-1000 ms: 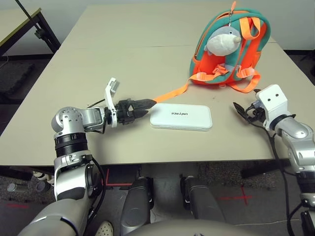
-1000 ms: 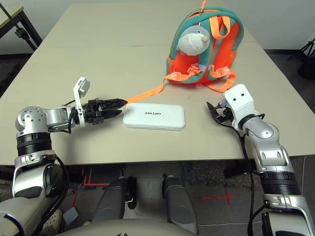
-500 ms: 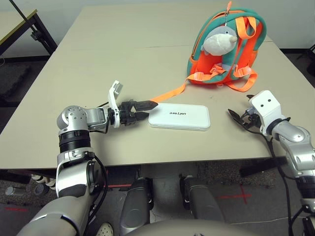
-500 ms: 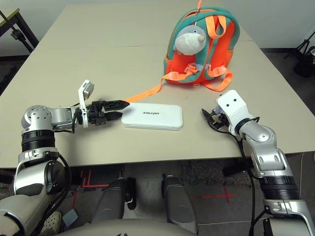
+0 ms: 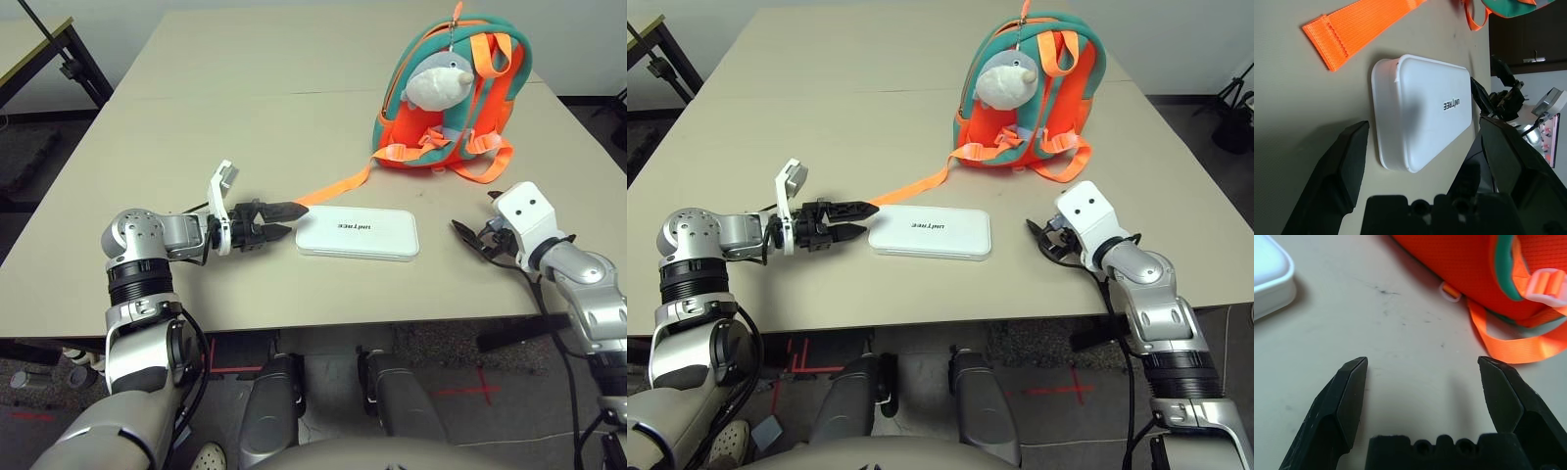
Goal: Put the pencil case into the backpack and zip it.
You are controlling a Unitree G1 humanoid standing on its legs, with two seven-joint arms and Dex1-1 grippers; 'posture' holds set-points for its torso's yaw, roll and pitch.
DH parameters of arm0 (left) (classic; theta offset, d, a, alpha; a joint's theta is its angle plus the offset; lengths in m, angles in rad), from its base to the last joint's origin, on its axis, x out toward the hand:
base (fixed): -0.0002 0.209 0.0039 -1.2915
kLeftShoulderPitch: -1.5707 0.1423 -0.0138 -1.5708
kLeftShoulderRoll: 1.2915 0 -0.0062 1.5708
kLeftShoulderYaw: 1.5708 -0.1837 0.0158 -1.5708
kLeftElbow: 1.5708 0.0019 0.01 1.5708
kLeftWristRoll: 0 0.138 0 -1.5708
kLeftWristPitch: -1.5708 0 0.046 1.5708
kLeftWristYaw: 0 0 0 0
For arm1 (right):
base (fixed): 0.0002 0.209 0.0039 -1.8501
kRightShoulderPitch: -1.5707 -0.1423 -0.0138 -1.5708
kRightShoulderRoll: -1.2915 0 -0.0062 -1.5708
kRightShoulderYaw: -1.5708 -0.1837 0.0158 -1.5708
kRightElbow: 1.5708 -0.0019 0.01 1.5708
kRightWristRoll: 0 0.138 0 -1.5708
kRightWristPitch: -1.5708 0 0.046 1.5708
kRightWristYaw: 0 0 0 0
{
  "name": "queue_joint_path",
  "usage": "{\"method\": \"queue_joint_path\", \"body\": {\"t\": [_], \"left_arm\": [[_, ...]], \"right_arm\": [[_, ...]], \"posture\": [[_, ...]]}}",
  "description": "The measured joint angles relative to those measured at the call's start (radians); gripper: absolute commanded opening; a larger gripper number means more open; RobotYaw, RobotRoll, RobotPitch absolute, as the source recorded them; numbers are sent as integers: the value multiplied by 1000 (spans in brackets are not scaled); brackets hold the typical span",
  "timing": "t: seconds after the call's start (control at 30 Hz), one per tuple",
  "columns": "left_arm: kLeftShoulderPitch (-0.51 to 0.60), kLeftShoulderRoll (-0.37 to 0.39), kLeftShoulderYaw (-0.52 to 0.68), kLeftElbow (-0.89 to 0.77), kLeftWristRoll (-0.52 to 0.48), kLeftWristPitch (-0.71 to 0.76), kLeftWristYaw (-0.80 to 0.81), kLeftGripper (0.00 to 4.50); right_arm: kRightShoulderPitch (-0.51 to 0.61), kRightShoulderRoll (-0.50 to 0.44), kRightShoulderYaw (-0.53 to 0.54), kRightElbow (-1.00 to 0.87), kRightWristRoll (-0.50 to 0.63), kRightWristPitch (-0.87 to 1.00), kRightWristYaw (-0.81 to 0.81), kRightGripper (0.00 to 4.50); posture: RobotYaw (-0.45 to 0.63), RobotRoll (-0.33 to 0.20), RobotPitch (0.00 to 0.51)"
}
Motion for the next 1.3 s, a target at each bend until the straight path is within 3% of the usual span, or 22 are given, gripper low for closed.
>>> {"method": "queue_joint_path", "body": {"t": [0.43,0.57,0.87,1.3], "left_arm": [[-5,8,-3,47,33,-49,-5,4500],[-7,8,-8,58,35,-59,-13,4500],[-10,7,-22,72,35,-68,-23,4500],[-10,5,-29,72,35,-72,-29,4500]], "right_arm": [[0,-51,47,-17,-21,3,93,4463],[0,-62,61,-30,-21,3,118,3545],[-1,-65,74,-74,-19,17,170,13],[-33,-21,161,-87,-21,23,202,13]], "posture": [[-110,0,167],[-111,0,167],[-115,0,169],[-109,0,167]]}}
